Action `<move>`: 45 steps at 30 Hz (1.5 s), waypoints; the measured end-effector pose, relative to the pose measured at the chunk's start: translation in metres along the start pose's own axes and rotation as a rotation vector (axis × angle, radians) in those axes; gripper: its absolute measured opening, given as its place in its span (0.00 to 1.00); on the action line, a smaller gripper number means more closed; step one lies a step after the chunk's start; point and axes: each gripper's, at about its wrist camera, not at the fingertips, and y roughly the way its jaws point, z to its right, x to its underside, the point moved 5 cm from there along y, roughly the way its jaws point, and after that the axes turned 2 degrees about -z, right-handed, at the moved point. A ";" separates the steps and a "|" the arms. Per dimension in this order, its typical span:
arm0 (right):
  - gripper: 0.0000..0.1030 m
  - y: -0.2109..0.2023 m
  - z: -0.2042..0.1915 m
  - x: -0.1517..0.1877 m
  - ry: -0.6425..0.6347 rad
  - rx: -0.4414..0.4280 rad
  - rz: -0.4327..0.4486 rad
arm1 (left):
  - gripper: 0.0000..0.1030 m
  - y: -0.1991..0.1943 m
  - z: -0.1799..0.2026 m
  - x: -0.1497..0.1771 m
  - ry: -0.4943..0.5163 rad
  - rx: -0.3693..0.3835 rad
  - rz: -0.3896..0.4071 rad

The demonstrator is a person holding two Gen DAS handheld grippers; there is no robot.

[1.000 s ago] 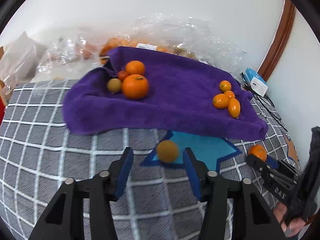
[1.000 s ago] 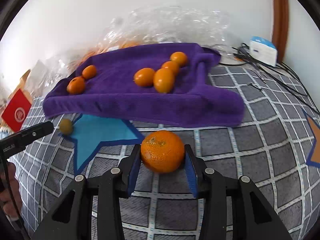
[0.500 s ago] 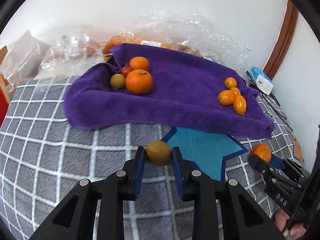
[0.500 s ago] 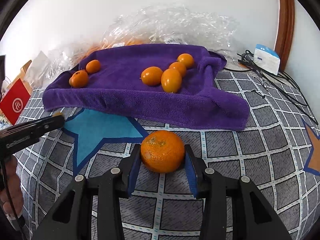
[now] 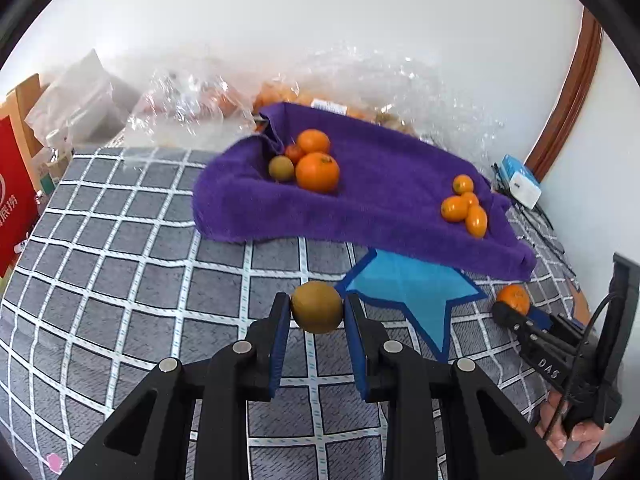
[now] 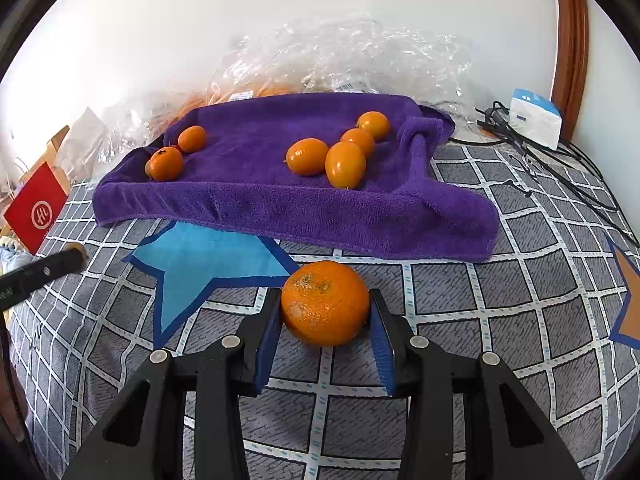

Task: Organize fruits
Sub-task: 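Lift both held fruits and carry them over the purple towel, then lower both fruits onto the towel and open both tools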

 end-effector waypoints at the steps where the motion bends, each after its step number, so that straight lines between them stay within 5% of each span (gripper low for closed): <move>1: 0.40 0.000 -0.001 0.000 -0.004 0.003 -0.001 | 0.25 -0.001 0.000 -0.001 -0.004 0.002 0.004; 10: 0.40 -0.004 -0.014 -0.006 -0.032 -0.016 -0.016 | 0.25 -0.014 -0.008 -0.023 -0.020 0.004 0.040; 24: 0.40 -0.026 -0.001 -0.079 -0.018 -0.009 0.074 | 0.25 -0.012 0.007 -0.081 -0.007 0.017 0.087; 45: 0.40 0.059 0.019 -0.161 0.010 -0.084 -0.005 | 0.25 0.058 0.005 -0.149 -0.046 0.030 0.047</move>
